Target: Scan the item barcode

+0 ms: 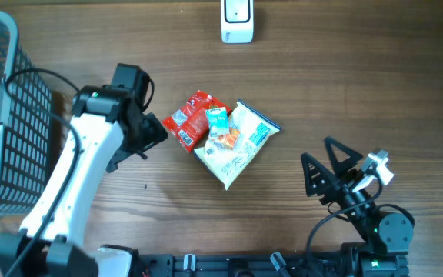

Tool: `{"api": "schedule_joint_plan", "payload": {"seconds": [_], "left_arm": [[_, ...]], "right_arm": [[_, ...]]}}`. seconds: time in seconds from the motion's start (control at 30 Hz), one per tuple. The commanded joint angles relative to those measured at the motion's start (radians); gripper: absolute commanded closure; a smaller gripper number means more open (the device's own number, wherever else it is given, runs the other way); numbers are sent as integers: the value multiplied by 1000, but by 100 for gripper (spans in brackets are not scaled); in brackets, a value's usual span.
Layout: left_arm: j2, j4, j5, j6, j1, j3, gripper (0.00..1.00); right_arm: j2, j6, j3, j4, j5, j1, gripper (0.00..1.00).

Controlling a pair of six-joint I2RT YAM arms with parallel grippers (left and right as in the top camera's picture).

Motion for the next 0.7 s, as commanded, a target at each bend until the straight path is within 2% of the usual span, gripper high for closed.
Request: {"api": "schedule_joint_plan", "payload": {"seconds": [0.0,0.07,0.13,0.2,0.27,0.47,0.57,0.6,0.67], "left_arm": [[53,3,-16,-18,-3,-3,0],[54,8,-17,-17,-3,-3,0],[54,34,-17,-17,-3,-3,0],[54,46,-17,-17,-3,-3,0],[54,49,-17,-18,-3,-3,0],[54,72,-17,-18,12,-3,0],[54,109,38,-18,119,-3,0],[54,114,72,-18,173,-3,0],[54,116,133,-17,285,-3,0]], "right_arm": [[-3,288,-1,150,-109,-2,0],[-3,247,18,333,-138,-2,0],[14,167,128,259,-150,-2,0],[70,18,262,72,-179,-2,0],[253,-260,537,-283,-225,-2,0],[819,-710,1189,-1033,-265,34,0],[1076,-800,1419,-1322,-146,144,0],[1134,-797,1448,-1345,-132,180,0],[1275,-698,1458,-1298,-140,259,0]]}}
